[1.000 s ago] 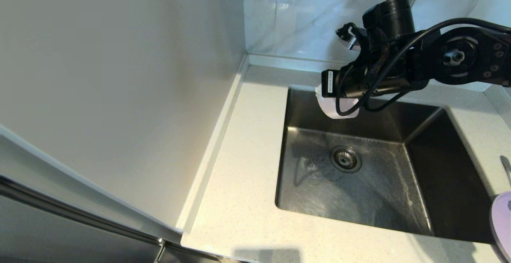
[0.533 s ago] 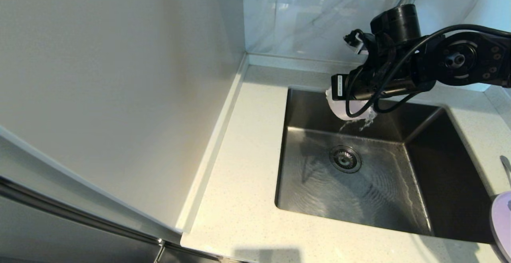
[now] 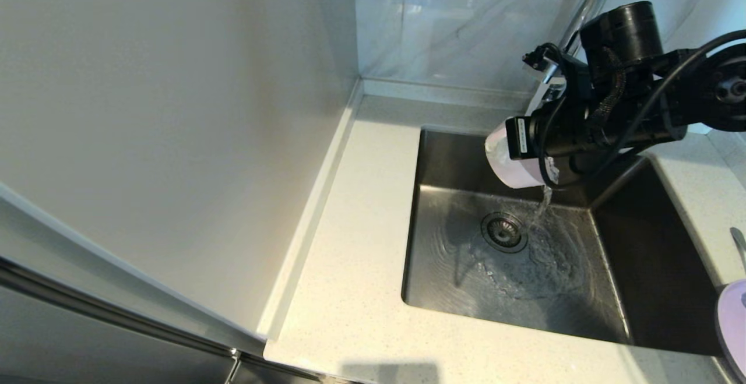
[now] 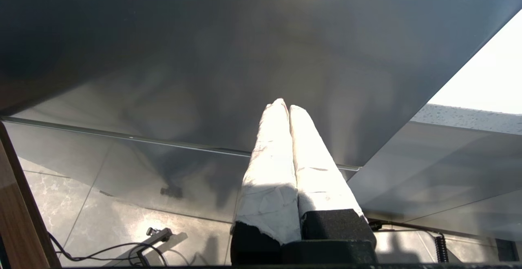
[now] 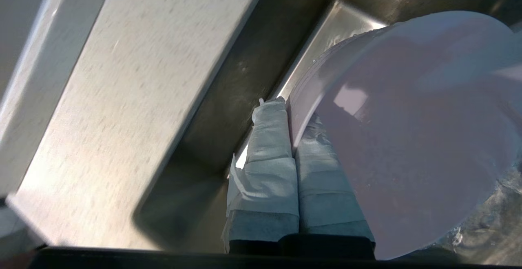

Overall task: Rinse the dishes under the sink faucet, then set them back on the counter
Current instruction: Rinse the bowl

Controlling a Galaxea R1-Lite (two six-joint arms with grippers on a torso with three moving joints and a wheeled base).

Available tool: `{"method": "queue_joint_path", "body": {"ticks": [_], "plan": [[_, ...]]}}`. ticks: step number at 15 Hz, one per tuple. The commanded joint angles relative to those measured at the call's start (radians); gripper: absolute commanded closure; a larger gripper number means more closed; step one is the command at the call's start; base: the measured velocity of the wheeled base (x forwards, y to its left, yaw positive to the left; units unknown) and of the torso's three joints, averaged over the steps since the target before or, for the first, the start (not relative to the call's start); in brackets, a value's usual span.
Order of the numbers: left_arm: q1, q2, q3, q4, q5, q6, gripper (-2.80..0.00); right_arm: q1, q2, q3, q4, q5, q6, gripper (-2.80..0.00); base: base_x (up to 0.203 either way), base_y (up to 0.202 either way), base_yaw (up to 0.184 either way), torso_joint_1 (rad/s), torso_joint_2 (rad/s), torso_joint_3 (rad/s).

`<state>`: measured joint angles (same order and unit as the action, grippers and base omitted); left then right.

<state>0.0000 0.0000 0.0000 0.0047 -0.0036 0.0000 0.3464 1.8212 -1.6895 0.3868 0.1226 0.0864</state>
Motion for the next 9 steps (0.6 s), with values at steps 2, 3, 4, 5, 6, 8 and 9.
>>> {"method": "queue_joint_path", "body": {"ticks": [2,3,4,5,6,8,9], "plan": [[0.0,0.0,0.0,0.0,0.001,0.0,0.0,0.0,-0.139,0.125,0.001,0.094,-0.008,0.0,0.0,0.0,0.0,0.0,0.0,0.0],[0.0,0.0,0.0,0.0,-0.001,0.0,0.0,-0.001,-0.147,0.141,0.0,0.115,-0.004,0.0,0.0,0.0,0.0,0.0,0.0,0.0],[0.0,0.0,0.0,0.0,0.0,0.0,0.0,-0.002,-0.15,0.155,-0.002,0.134,0.0,0.0,0.0,0.0,0.0,0.0,0.0,0.0],[0.0,0.0,0.0,0.0,-0.001,0.0,0.0,-0.01,-0.151,0.161,-0.003,0.142,0.025,0.0,0.0,0.0,0.0,0.0,0.0,0.0],[0.0,0.0,0.0,0.0,-0.001,0.0,0.0,-0.015,-0.149,0.16,-0.004,0.152,0.066,0.0,0.0,0.0,0.0,0.0,0.0,0.0],[0.0,0.0,0.0,0.0,0.001,0.0,0.0,-0.057,-0.144,0.153,-0.005,0.191,0.146,0.0,0.0,0.0,0.0,0.0,0.0,0.0],[0.0,0.0,0.0,0.0,0.001,0.0,0.0,-0.083,-0.14,0.147,-0.005,0.209,0.185,0.0,0.0,0.0,0.0,0.0,0.0,0.0]]}}
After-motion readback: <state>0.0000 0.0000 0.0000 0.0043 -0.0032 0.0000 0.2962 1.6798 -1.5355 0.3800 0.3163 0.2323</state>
